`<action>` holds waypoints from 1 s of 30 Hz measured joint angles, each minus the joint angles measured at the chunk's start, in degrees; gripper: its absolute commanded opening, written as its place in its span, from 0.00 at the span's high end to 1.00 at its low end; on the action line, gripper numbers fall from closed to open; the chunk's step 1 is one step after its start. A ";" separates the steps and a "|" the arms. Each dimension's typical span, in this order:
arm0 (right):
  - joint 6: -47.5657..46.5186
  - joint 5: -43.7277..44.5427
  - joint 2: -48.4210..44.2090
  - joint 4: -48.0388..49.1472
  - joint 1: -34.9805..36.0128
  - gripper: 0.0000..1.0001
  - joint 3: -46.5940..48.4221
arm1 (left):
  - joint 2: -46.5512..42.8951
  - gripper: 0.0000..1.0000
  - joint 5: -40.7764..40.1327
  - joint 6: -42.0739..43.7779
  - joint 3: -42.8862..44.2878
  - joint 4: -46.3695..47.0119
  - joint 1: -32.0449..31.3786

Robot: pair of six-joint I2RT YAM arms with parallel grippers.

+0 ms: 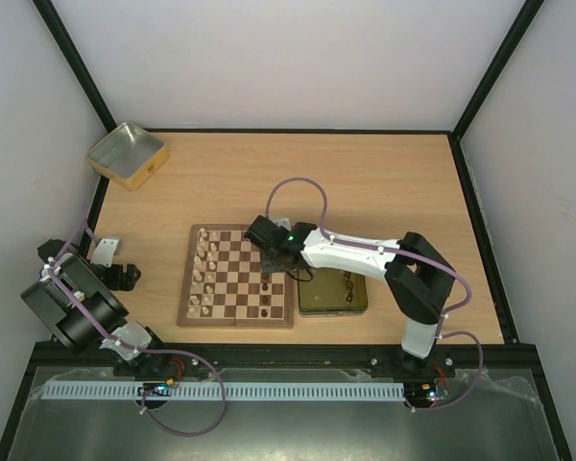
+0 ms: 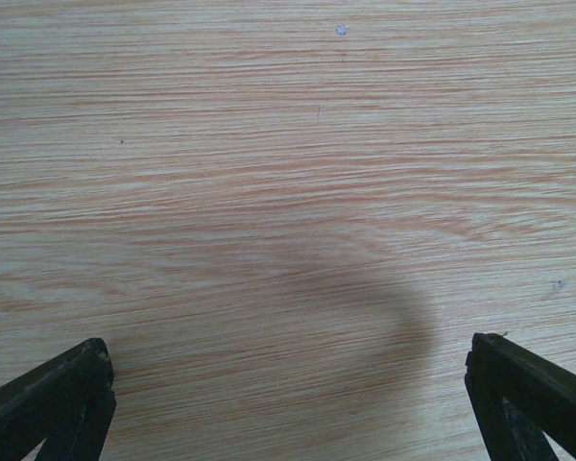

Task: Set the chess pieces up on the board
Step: Place the chess piece on the chessboard.

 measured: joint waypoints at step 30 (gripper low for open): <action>0.22 1.73 -1.62 -0.46 0.00 0.49 -0.76 | -0.02 0.01 -0.02 0.13 0.00 -0.07 0.00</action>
